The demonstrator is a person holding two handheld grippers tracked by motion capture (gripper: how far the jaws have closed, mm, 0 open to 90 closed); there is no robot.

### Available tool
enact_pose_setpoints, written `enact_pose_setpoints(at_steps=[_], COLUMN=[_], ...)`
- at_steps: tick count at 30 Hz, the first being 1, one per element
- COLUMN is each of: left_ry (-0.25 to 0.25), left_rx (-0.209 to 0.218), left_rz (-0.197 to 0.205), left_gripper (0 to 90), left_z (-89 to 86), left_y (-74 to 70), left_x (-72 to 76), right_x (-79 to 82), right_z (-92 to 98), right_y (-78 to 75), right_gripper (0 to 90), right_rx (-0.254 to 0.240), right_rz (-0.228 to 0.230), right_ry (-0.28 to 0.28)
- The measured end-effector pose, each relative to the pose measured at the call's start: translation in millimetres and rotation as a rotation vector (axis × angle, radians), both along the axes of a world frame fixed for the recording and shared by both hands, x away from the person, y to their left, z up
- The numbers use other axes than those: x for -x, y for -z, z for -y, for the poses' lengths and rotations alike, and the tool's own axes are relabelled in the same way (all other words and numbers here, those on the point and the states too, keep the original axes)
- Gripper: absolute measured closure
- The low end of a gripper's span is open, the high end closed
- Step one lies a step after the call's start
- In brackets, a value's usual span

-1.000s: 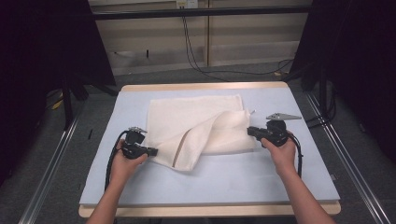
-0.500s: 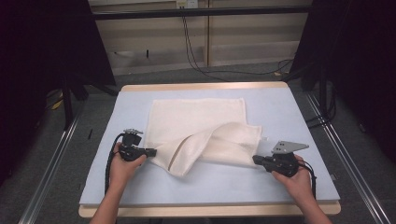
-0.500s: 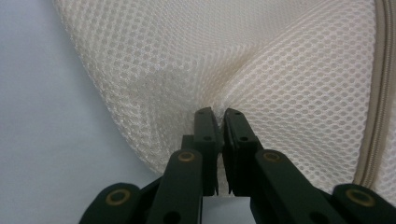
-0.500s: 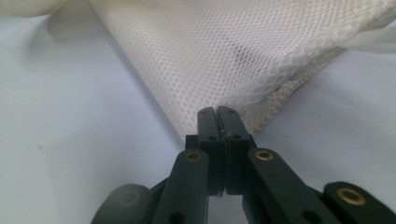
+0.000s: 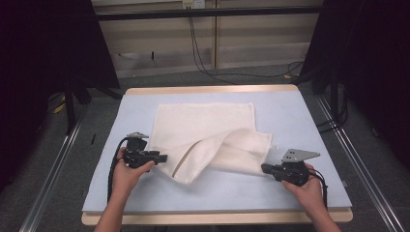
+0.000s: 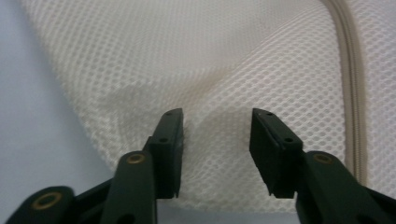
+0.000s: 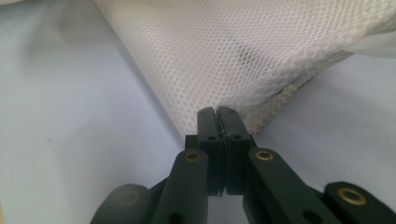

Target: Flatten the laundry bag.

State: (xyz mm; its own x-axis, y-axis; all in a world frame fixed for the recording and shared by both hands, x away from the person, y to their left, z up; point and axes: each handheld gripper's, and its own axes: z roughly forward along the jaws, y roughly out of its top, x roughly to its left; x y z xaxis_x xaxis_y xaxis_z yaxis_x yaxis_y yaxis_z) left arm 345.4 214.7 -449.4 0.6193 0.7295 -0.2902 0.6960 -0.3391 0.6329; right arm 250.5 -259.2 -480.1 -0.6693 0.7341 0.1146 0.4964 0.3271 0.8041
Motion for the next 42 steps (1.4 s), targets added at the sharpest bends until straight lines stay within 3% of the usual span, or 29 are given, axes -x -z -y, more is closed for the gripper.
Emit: enact_pose_setpoints(at_steps=[5, 10, 13, 16, 18, 23, 25, 28, 30, 32, 33, 36, 42], left_ry=[0.032, 0.043, 0.038, 0.044, 0.073, 0.127, 0.143, 0.171, 0.168, 0.172, 0.151, 0.137, 0.096], left_rx=[0.012, -0.018, -0.017, 0.012, 0.047, 0.068, 0.052, -0.014, -0.064, -0.085, -0.103, -0.107, -0.127], left_rz=[0.027, 0.058, 0.053, 0.061, 0.058, 0.039, 0.023, -0.001, 0.039, 0.032, 0.057, 0.084, 0.056], left_gripper=[43.9, 39.5, 38.5, 37.5, 35.1, 27.3, 23.9, 32.0, 41.7, 52.7, 57.6, 68.4, 84.0], left_z=[12.0, 21.2, 20.5, 17.5, 23.4, 47.9, 56.1, 69.9, 73.5, 73.9, 75.1, 75.2, 78.7], left_y=[-3.9, -3.4, -2.9, -7.0, -9.2, -4.6, 1.9, 16.3, 17.4, 16.9, 19.2, 21.9, 20.5], left_x=[-0.7, -3.7, -4.2, -4.5, -4.7, -4.3, -4.0, 1.0, 7.3, 9.2, 12.9, 17.0, 17.0], right_x=[-0.2, -1.3, -1.4, -1.6, -2.0, -2.4, -2.5, -2.8, -3.4, -4.1, -4.5, -6.5, -9.4], right_z=[-0.9, -2.2, -2.1, -2.3, -2.1, -3.0, -3.1, -3.3, -3.4, -3.5, -3.7, -5.5, -7.1], right_y=[-0.7, -1.3, -1.8, -1.7, -1.9, -2.4, -2.5, -2.3, -2.0, -1.7, -1.6, -1.4, -0.9], right_gripper=[88.6, 88.6, 88.6, 88.6, 88.6, 88.6, 88.6, 88.4, 88.4, 88.4, 88.4, 88.4, 88.4], right_rx=[0.005, 0.016, 0.019, 0.018, 0.019, 0.026, 0.027, 0.032, 0.029, 0.032, 0.033, 0.046, 0.055], right_rz=[0.003, 0.002, 0.004, 0.002, 0.002, 0.005, 0.005, 0.004, 0.002, 0.002, -0.001, -0.008, -0.007], right_ry=[0.002, -0.001, -0.005, -0.005, -0.009, -0.003, -0.006, -0.007, -0.004, -0.004, -0.006, -0.009, -0.011])
